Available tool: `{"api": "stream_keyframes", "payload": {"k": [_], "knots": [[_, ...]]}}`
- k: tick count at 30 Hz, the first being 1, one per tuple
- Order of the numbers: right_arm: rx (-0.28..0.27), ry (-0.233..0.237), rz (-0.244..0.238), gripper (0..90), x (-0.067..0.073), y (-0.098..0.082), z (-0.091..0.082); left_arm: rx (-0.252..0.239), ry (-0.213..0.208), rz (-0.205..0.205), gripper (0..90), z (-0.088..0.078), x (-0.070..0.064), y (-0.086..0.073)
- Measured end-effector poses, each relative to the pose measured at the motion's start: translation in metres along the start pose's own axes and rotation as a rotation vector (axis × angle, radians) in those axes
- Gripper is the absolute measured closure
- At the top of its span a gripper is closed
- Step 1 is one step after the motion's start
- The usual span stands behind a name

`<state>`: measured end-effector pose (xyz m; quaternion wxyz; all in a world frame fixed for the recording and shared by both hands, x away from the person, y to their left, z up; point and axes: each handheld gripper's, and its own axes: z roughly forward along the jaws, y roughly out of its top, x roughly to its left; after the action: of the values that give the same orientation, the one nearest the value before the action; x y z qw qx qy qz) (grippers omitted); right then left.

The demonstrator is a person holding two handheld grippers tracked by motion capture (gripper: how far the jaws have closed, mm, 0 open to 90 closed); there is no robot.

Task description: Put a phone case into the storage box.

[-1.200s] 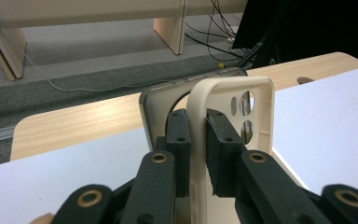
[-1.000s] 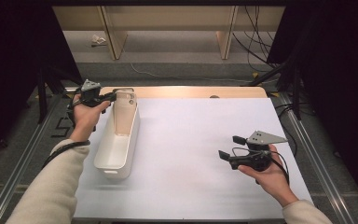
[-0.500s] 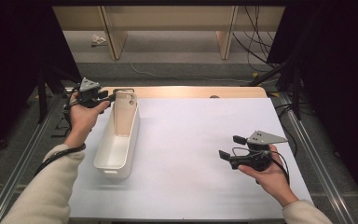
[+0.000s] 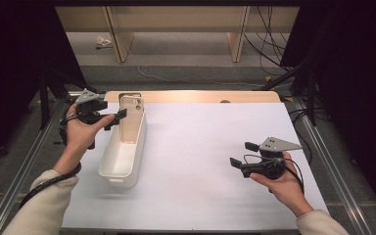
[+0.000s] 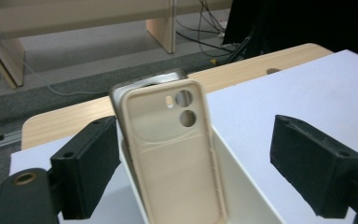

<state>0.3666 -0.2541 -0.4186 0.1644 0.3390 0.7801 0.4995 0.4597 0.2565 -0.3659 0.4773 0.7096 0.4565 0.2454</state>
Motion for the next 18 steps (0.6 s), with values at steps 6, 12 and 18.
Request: {"api": "stream_keyframes", "payload": {"k": [6,12,18], "knots": [[0.000,0.000,0.000,17.3,0.000,0.000,0.000,-0.002,-0.021,0.031,3.6,-0.011,-0.015,-0.008],[0.000,0.000,-0.001,17.2,0.000,0.000,0.000,-0.009,-0.048,0.055,0.0,-0.020,-0.032,-0.024],[0.000,0.000,0.000,17.1,0.000,0.000,0.000,-0.015,-0.072,0.071,0.0,-0.025,-0.046,-0.037]]}}
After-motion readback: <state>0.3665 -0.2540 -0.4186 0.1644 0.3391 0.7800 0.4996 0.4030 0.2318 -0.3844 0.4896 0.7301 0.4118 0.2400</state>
